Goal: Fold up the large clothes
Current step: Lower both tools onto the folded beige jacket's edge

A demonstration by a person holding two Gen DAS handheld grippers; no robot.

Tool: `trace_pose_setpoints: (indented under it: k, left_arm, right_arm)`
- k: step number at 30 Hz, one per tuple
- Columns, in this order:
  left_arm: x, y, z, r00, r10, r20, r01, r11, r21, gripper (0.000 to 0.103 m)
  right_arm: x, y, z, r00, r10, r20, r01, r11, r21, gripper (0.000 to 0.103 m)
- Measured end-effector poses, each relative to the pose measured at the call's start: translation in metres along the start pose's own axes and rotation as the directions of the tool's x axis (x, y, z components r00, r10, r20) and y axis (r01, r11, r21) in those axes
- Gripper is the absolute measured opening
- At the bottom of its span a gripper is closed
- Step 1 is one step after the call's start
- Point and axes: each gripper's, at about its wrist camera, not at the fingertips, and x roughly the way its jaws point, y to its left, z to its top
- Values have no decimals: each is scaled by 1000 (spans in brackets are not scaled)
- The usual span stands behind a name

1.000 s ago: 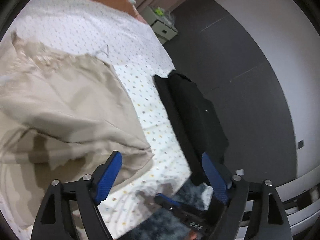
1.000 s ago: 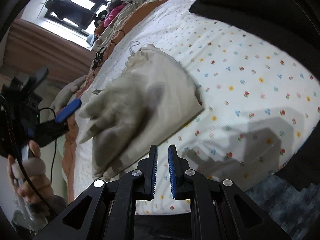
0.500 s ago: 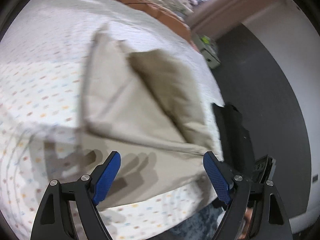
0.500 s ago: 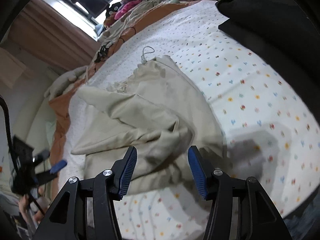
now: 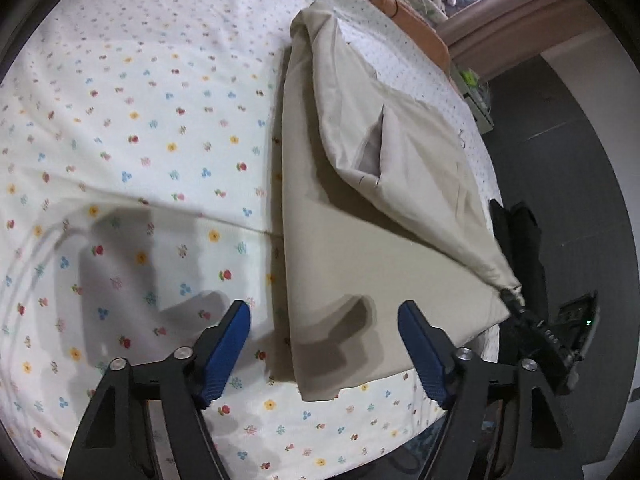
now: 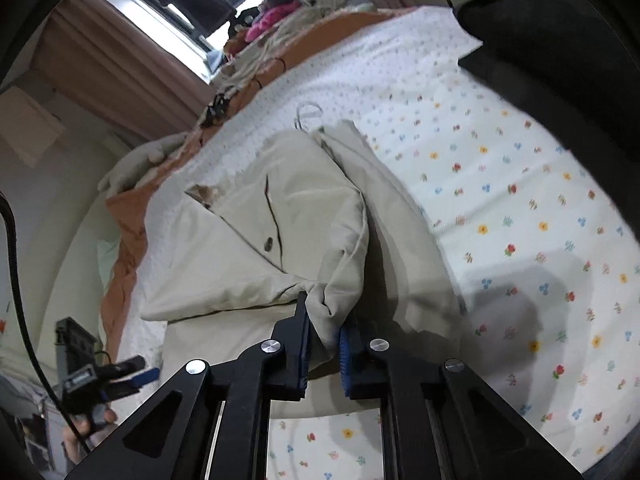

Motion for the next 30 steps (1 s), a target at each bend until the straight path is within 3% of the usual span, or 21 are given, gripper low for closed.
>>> trace_pose_setpoints:
  k: [6,10,15,21,23,26,27,30]
  left_arm:
    - [4,-6,-4,1000,-1,-9,1,1000,22,66]
    - [11,-8,-5,1000,0,-23,1,1000,24,58]
    - [19,-8,-8,999,-10,-31,10,1000,13,54]
    - [21,-12,-7,1000,-16,-25,16,999,27,48]
    - [22,-11,-6,1000,-20,-23,20,999,25,47]
    - [21,-10,-6,1000,-26,-17,27,999,26,46]
    - [22,-11,-6,1000,-28,-13,28,999,26,45]
    - [21,-11,-7,999,-43,-9,43,999,18,41]
  right_arm:
    - [-32,10,-1,997,-9,72,12,999,-34,10]
    - [-41,-5,-14,996,-34,87,35,999,-8,10]
    - [-22,-39,-36,999,-31,23,29,996,90,10]
    - [-13,-49,-43,999,-32,-5,32,991,130,11]
    - [-16,-44,-39,998,-55,-20,57,992,113,21]
    - [-29,-29,-32,982,-188,-11,189,981,35,52]
    - [-37,-22,-28,974,-225,15,225,974,2,56]
    - [-52,1,-21,975,-213,60,217,973,-84,56]
